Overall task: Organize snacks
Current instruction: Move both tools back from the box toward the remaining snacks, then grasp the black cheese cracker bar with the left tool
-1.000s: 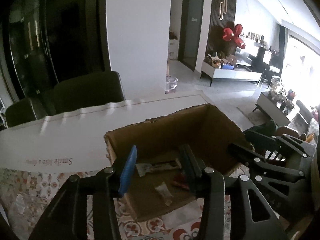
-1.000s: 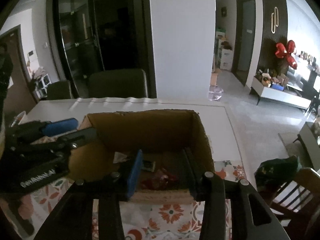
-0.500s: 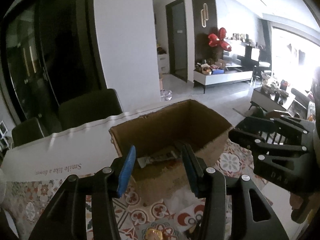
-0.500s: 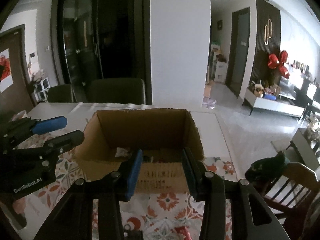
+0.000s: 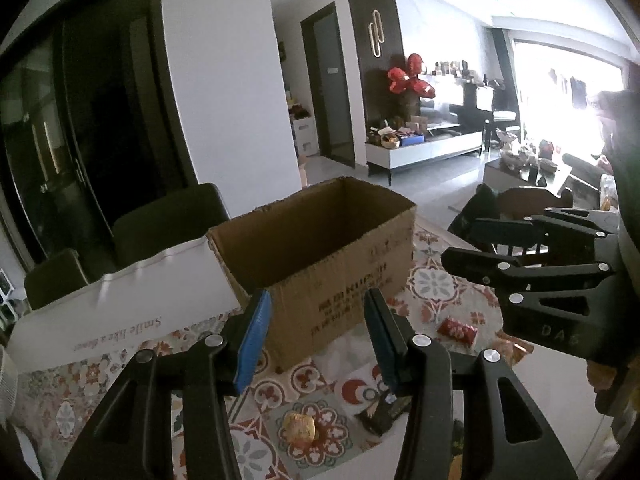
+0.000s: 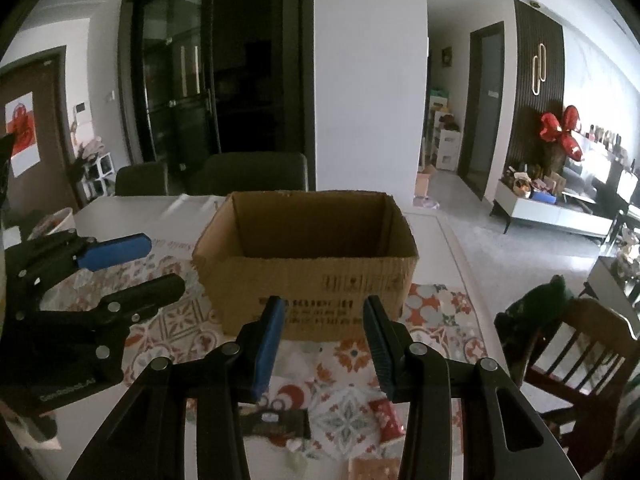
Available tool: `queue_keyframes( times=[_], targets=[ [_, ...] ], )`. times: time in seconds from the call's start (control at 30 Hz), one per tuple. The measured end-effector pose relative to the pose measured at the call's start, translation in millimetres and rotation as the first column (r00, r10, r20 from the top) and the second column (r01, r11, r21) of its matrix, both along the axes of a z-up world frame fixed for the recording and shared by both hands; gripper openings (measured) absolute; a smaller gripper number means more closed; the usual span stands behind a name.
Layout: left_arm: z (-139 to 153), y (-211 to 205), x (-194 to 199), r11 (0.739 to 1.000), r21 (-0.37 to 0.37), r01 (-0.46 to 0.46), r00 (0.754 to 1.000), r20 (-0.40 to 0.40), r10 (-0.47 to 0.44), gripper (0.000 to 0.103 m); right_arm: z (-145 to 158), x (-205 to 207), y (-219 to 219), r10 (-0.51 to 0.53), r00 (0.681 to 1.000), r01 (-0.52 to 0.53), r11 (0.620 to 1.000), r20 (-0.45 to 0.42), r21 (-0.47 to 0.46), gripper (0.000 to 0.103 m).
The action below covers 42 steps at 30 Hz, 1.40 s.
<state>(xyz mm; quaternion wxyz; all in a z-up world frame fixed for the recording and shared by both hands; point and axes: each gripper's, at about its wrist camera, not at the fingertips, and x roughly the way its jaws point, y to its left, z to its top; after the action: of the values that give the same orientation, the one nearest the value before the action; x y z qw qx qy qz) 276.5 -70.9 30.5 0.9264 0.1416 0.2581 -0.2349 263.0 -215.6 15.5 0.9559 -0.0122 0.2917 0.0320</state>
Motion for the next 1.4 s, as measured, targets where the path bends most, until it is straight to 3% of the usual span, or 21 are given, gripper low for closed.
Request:
queue_keyframes(
  times=[0.27, 0.63, 1.13, 1.4],
  targets=[
    [-21.2, -2.2, -16.3, 0.997, 0.052, 0.055, 0.998, -0.022, -0.054, 0.054, -17.0, -22.5, 6.6, 0.009, 0.999, -0.009, 1.0, -0.033, -0.001, 0.042],
    [-59.3, -12.5, -24.6, 0.982, 0.135, 0.129, 0.986, -0.119, -0.114, 0.054, -61.6, -33.4, 2.4, 0.013, 0.986, -0.011, 1.0, -0.165, 0.016, 0.042],
    [-115.4, -25.4, -8.6, 0.947, 0.191, 0.259, 0.932, -0.308, -0.192, 0.054, -119.0, -25.2, 7.9, 0.051, 0.932, -0.04, 0.998, -0.359, 0.04, 0.042],
    [-136.5, -31.4, 7.1, 0.935, 0.166, 0.314, 0.895, -0.381, -0.232, 0.054, -135.8, -21.1, 11.0, 0.058, 0.909, -0.051, 0.998, -0.414, 0.029, 0.042]
  ],
)
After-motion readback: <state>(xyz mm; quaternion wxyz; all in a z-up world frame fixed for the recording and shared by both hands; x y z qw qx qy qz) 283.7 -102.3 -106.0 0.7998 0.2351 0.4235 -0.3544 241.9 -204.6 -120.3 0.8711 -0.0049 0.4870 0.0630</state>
